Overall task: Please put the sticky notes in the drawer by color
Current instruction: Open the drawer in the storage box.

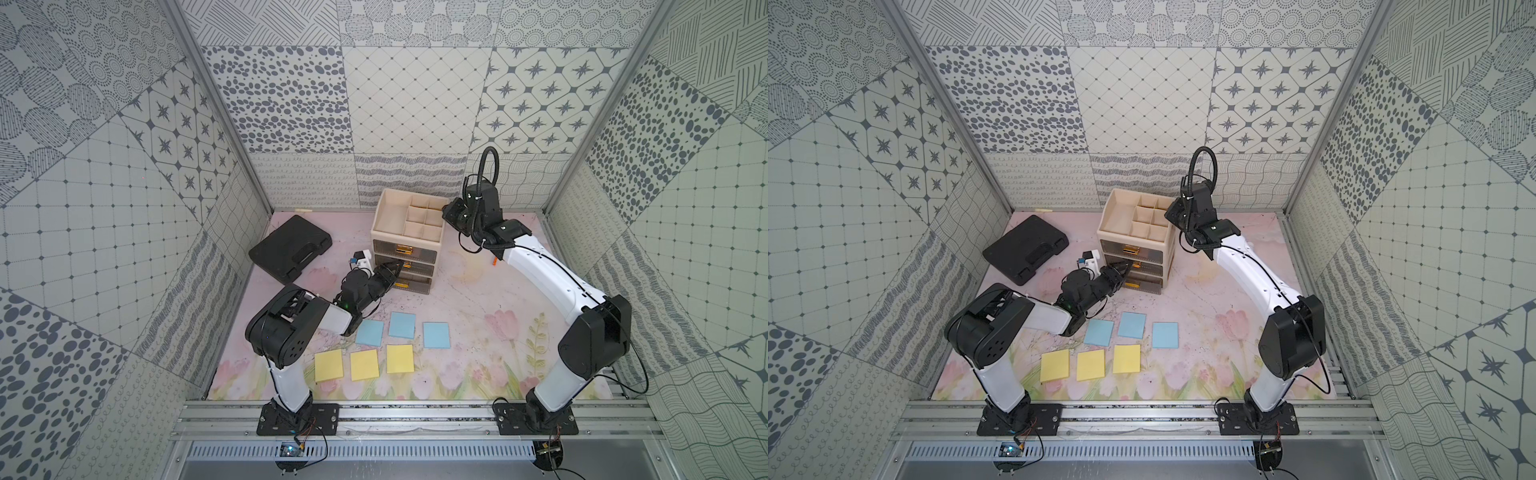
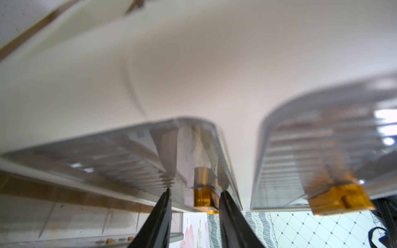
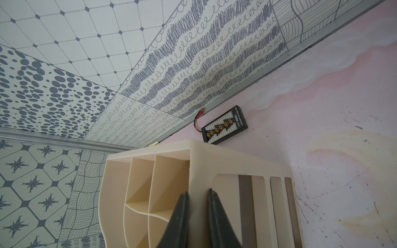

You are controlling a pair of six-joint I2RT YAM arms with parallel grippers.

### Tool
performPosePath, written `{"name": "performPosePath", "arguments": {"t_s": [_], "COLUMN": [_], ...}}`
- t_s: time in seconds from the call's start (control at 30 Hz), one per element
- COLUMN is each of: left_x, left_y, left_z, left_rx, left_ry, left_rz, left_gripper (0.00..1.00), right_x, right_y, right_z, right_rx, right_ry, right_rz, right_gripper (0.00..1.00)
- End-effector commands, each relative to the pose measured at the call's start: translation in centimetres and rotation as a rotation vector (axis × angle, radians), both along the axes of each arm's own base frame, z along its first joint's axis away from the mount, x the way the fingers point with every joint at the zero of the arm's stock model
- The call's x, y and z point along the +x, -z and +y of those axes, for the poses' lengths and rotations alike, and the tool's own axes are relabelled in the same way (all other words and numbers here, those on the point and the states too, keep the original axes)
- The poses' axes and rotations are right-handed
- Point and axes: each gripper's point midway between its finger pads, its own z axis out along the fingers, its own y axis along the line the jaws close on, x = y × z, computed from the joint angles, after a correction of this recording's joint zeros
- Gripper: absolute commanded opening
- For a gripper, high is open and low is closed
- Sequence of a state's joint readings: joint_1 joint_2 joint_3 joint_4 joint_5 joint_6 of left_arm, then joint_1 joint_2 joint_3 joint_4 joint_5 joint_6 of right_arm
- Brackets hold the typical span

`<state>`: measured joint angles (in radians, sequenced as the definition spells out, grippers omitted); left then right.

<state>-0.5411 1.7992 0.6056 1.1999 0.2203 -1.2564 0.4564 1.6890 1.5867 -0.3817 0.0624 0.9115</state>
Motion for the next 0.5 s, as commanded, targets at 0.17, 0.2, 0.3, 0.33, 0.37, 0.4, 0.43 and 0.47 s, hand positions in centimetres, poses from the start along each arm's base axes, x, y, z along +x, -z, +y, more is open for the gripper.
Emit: {"name": "performPosePath", "arguments": {"t_s": [0.17,0.2,0.3,0.33,0.37,0.4,0.43,0.47], "left_x": [0.47,0.54,0.60,0.47,0.35,0.29,0.24,0.17], "left_y": [-1.79,-1.83,-1.89,-1.99,-2.04,-2.08,-2.19,-2.36], "left_z": [-0.02,-0.08,-0.15,-0.11,-0.03,0.11,0.25,0.34], "left_rx": [-0.037,-0.042,-0.054,-0.057,-0.055,-0.049,-0.042,-0.039], "left_ry": [-0.003,-0.002,-0.001,0.000,0.000,-0.005,-0.010,-0.011], "left_rz": [-0.059,-0.060,-0.059,-0.060,-0.058,-0.059,-0.062,-0.065], "left_gripper": [0.41,0.41,0.41,0.41,0.41,0.41,0.41,0.41], "right_x": [-4.02,-4.03,-4.06,-4.10,-4.09,-4.08,-4.07,-4.07], "right_y": [7.87,7.93,7.88,7.84,7.77,7.76,7.75,7.80], "right_z": [0.44,0.43,0.39,0.40,0.41,0.39,0.41,0.49], "right_rx": [-0.105,-0.104,-0.103,-0.104,-0.104,-0.102,-0.102,-0.099], "right_ry": [-0.065,-0.065,-0.064,-0.065,-0.065,-0.065,-0.067,-0.067], "right_rz": [0.262,0.264,0.262,0.261,0.259,0.259,0.256,0.257], "right_gripper": [0.13,0.13,0.13,0.13,0.13,0.13,0.13,0.13]}}
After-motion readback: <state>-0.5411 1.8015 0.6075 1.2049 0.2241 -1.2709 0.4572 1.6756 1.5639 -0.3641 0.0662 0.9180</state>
